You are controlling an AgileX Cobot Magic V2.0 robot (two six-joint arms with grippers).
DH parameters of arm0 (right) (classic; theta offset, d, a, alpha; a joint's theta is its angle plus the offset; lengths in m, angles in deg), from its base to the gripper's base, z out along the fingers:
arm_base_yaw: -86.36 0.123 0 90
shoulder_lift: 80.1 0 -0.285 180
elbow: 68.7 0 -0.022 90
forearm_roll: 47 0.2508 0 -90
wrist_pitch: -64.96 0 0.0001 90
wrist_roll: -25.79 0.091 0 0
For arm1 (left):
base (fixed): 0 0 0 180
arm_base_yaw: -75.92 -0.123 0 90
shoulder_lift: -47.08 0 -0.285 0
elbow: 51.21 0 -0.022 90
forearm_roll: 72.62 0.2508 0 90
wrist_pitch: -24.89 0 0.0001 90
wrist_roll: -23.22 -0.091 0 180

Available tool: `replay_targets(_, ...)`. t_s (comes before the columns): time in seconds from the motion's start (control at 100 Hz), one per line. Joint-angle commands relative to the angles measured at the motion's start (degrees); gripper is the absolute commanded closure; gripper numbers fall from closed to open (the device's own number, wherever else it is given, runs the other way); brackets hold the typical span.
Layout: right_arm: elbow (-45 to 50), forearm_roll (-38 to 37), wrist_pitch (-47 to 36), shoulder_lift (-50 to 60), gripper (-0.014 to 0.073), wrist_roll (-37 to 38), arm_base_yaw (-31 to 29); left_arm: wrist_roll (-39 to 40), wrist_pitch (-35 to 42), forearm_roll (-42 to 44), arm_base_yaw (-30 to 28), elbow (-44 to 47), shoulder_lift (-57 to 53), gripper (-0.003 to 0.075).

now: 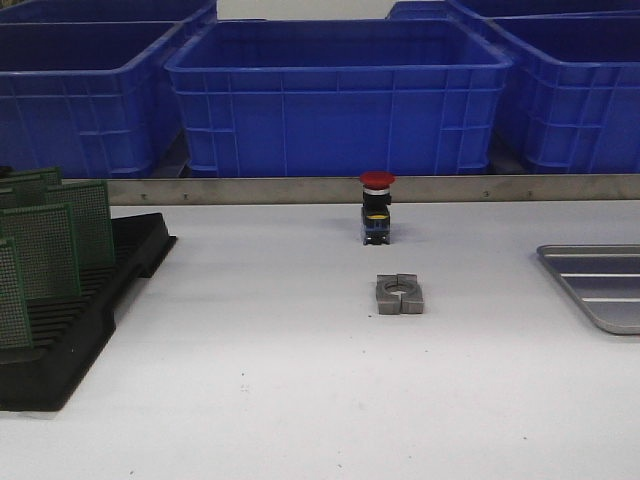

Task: Place circuit board on tray
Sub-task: 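Move the left gripper down over the black rack of green boards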

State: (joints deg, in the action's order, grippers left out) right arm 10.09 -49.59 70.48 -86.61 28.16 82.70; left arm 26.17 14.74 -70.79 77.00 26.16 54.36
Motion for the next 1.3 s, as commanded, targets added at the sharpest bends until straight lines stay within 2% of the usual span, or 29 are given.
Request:
replay_targets(0.0,0.0,-0.7,-4.5,0.6,0.0658,-0.5,-0.4,0.3,4.6,-0.5,0.0,1.2,-1.4,0.0741)
replay_targets(0.11,0.0,-0.7,-4.5,0.6,0.0658,-0.5,-0.4,0.3,5.2,-0.5,0.0,1.2,-1.4,0.0741)
replay_targets(0.24,0.0,-0.7,-4.5,0.6,0.0658,-0.5,-0.4,0.3,10.2,-1.1,0.0,1.0,-1.4,0.0741)
replay_targets(0.3,0.0,-0.7,-4.5,0.6,0.0658,-0.5,-0.4,0.3,9.3,-1.8,0.0,-0.1,-1.4,0.0741)
replay_targets(0.51,0.0,-0.7,-4.5,0.6,0.0658,-0.5,-0.4,0.3,2.5,-2.2,0.0,-7.9,-1.4,0.0741)
replay_targets(0.61,0.0,-0.7,-4.5,0.6,0.0658,-0.5,-0.4,0.3,-4.9,-2.7,0.0,-13.7,0.2,0.0741)
replay_targets(0.7,0.0,-0.7,-4.5,0.6,0.0658,-0.5,-0.4,0.3,-10.0,-2.7,0.0,-18.1,3.6,0.0741)
replay_targets(1.08,0.0,-0.7,-4.5,0.6,0.0658,-0.5,-0.4,0.3,-20.5,-3.0,0.0,-33.6,24.3,0.0736)
replay_targets(1.17,0.0,-0.7,-4.5,0.6,0.0658,-0.5,-0.4,-0.6,-23.3,-3.0,0.0,-37.0,29.8,0.0682)
replay_targets(1.29,0.0,-0.7,-4.5,0.6,0.0658,-0.5,-0.4,-3.8,-24.0,-3.1,0.0,-40.5,36.3,0.0528)
